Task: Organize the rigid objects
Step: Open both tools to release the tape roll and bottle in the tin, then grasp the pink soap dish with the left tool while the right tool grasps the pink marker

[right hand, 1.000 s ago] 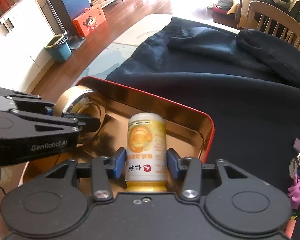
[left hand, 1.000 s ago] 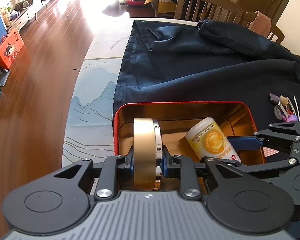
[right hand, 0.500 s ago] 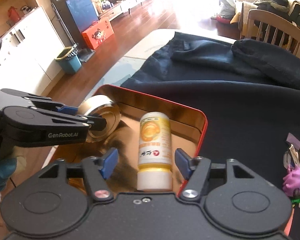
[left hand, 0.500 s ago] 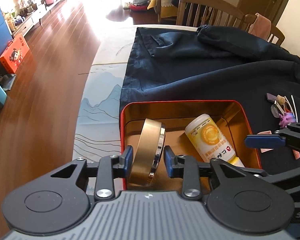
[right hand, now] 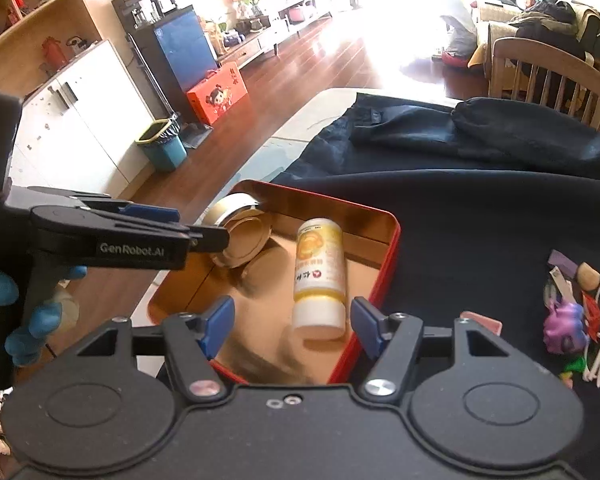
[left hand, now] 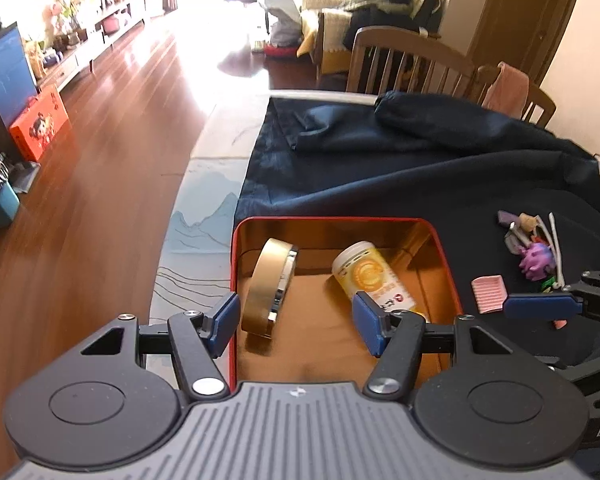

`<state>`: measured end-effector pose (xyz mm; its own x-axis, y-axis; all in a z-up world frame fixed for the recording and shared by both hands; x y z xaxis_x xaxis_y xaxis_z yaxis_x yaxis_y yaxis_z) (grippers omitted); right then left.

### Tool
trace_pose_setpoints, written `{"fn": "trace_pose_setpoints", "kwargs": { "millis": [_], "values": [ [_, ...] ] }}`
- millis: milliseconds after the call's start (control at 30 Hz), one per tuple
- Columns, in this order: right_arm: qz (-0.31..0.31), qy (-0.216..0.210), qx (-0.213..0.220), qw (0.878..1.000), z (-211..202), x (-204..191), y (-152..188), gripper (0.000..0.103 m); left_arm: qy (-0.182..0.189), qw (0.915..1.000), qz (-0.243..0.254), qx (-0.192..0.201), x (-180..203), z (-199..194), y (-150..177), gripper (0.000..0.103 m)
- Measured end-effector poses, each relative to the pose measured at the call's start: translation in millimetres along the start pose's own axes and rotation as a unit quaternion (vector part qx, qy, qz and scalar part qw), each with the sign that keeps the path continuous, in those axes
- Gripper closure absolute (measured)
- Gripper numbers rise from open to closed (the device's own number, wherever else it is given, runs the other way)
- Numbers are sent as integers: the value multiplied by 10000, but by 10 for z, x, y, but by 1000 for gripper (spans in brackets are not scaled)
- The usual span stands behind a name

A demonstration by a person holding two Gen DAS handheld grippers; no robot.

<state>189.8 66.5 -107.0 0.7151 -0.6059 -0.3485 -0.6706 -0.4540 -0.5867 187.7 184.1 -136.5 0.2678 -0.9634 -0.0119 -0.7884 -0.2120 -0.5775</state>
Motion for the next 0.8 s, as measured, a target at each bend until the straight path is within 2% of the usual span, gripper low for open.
{"fn": "trace_pose_setpoints", "kwargs": {
  "millis": [233,300,333,467,567,600,667,800],
  "values": [
    [-58,-135,269,9995,-399,69,163,39,123,9995,-14,280,317,-341,100,42],
    [-31,-132,355,9993,-516,129,220,34,159,9993,19,328,442,-406,137,40],
    [-42,-104,423,9990,-583,176,247,28,180,9992,25,345,503,-432,153,38],
    [-43,-28,550,9985,-802,364,377,26,268,9988,126,397,826,-495,218,36],
    [-43,51,641,9979,-952,561,479,25,308,9988,140,367,1050,-490,256,29],
    [-48,97,673,9977,-992,634,508,23,324,9987,122,364,1116,-484,269,26],
    [-82,230,760,9968,-1064,786,559,13,342,9988,103,346,1263,-460,290,25],
    [-120,442,793,9958,-1144,1066,668,9,339,9989,118,308,1559,-370,312,23]
  ]
}}
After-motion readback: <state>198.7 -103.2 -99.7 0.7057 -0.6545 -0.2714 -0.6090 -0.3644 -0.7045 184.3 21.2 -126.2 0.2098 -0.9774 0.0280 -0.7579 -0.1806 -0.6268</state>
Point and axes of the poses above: each gripper's, at about its wrist camera, not at the fingertips, and z roughly the way its jaws point, x to its right, y to its underside, the point moved 9 cm from there along z, roughly the way its jaws point, and after that the axes turned 7 degrees about -y, right-handed, at the moved point
